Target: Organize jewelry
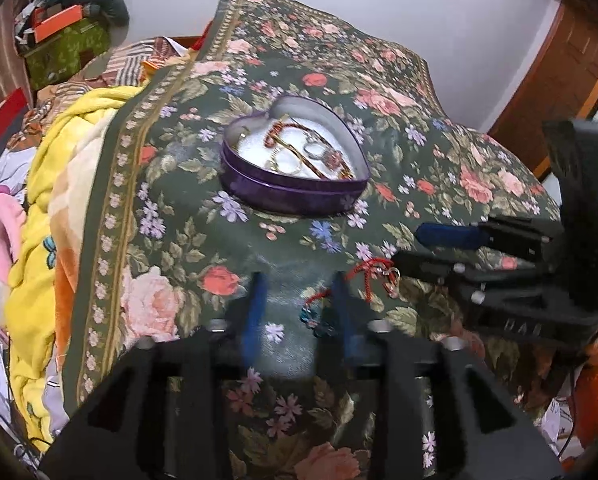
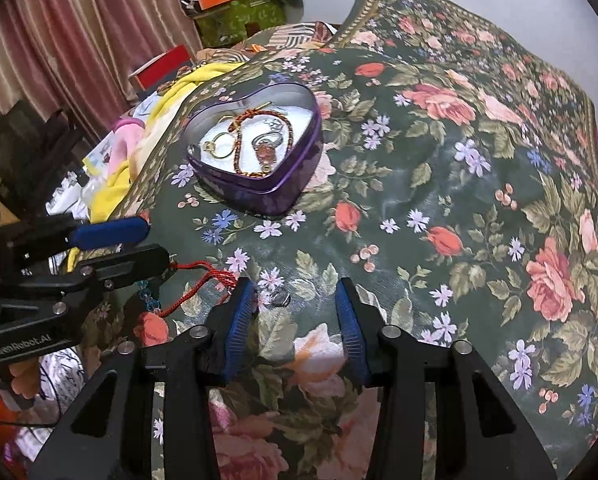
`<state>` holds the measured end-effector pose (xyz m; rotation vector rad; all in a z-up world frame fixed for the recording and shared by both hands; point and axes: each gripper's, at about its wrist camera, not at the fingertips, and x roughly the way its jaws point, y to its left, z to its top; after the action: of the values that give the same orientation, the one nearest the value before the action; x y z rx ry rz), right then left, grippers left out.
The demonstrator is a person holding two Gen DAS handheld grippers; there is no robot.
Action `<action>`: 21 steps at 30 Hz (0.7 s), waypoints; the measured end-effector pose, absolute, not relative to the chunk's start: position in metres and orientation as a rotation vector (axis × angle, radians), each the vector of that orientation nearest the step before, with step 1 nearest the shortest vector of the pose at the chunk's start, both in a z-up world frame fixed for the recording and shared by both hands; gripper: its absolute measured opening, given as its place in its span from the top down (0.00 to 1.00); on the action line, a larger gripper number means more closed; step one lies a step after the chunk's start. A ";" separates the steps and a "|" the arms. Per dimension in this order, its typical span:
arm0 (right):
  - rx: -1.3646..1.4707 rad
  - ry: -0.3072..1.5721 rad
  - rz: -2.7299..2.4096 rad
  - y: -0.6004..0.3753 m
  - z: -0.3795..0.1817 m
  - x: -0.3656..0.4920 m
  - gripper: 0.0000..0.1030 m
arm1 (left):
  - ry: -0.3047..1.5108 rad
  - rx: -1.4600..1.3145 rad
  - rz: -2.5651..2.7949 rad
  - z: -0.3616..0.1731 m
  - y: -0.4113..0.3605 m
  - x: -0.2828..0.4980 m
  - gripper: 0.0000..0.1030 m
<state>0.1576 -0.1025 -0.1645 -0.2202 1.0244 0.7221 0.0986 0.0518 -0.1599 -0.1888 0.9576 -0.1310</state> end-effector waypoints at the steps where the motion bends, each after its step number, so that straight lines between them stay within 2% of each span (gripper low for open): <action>1: -0.227 1.020 0.723 -0.101 -0.165 0.158 0.84 | 0.958 -0.188 -0.127 -0.160 0.053 0.099 0.62; 2: -0.230 1.017 0.722 -0.101 -0.165 0.158 0.91 | 0.960 -0.189 -0.126 -0.159 0.054 0.099 0.62; 9: -0.205 1.007 0.700 -0.111 -0.164 0.159 0.91 | 0.971 -0.186 -0.130 -0.155 0.054 0.095 0.58; 13: -0.169 0.999 0.662 -0.126 -0.160 0.160 0.91 | 0.969 -0.178 -0.143 -0.152 0.049 0.089 0.48; 21: -0.102 0.960 0.590 -0.161 -0.143 0.166 0.91 | 1.001 -0.101 -0.157 -0.161 0.026 0.087 0.48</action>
<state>0.1659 -0.1606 -0.1427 -0.1020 0.9599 0.5904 0.0873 0.0255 -0.1614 -0.1005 1.0008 -0.1566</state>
